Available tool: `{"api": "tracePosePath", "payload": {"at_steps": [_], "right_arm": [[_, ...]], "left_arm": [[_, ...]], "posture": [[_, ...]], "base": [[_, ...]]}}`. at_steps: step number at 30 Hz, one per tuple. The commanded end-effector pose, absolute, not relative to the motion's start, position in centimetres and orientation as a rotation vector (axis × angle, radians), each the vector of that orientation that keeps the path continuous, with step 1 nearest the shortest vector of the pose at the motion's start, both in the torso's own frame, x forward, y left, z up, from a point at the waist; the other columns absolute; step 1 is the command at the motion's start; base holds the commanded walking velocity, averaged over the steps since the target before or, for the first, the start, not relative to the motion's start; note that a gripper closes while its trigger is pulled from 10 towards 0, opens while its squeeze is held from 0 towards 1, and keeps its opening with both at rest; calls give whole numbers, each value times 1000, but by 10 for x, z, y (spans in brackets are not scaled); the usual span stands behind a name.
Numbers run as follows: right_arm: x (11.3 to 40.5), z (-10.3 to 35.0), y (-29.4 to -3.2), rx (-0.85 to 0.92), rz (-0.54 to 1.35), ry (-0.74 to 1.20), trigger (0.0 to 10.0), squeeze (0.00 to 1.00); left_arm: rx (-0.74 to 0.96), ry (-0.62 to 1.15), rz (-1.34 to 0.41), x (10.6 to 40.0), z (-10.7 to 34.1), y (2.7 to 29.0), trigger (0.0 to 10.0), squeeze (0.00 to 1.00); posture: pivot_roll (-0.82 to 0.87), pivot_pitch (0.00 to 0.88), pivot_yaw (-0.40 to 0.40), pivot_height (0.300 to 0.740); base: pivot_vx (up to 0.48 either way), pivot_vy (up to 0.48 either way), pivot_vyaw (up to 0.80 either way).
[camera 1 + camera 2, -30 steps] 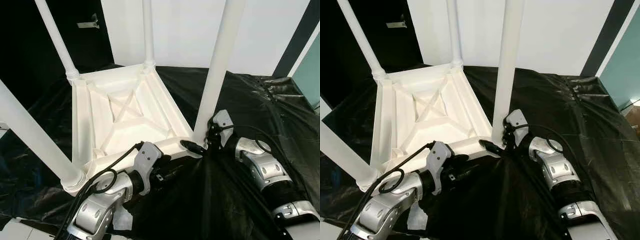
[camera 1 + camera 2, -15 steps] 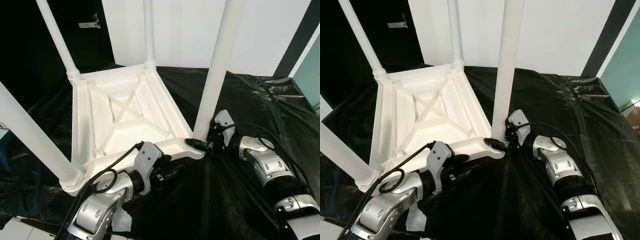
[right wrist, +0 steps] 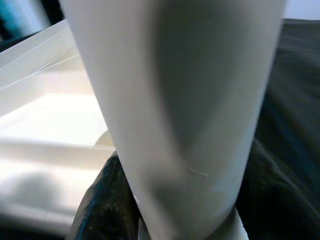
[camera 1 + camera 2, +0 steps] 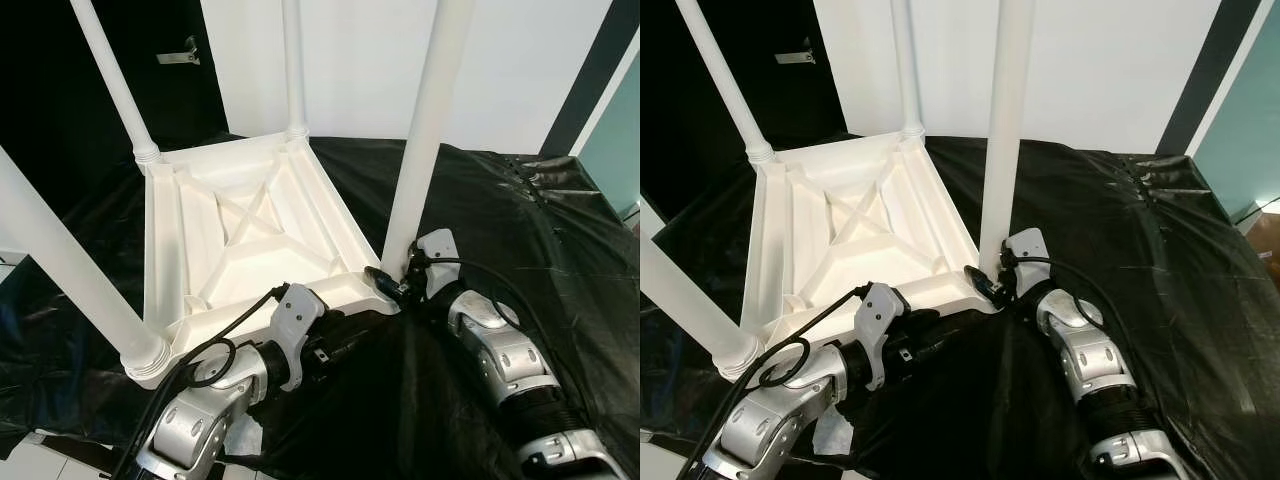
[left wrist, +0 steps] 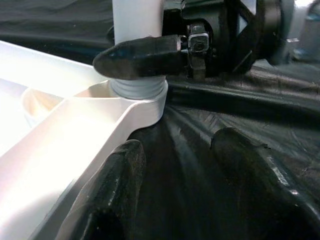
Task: Building children table
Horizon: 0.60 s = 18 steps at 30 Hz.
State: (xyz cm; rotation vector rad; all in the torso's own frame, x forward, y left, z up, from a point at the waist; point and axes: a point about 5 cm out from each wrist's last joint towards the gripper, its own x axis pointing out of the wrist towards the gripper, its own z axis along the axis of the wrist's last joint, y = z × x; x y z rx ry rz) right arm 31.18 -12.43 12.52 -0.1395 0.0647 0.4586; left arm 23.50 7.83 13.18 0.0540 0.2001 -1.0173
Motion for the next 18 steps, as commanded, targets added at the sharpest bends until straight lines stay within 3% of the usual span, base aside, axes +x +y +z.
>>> {"api": "tracePosePath", "payload": {"at_steps": [1,9,18], "right_arm": [[306,108,-127,-154,333,154,10000,0],[299,103,-121,-58,13,180,10000,0],[295,112,-101,-7,45,157,10000,0]], "left_arm": [[54,205,-1047,233,132,77,10000,0],[47,208,-1048,232,131,76,10000,0],[47,208,-1048,232,132,75,10000,0]], "posture": [[-34,0,-6,740],[-30,0,-11,740],[-23,0,-16,740]], "base": [[0,0,0],[0,0,0],[0,0,0]]}}
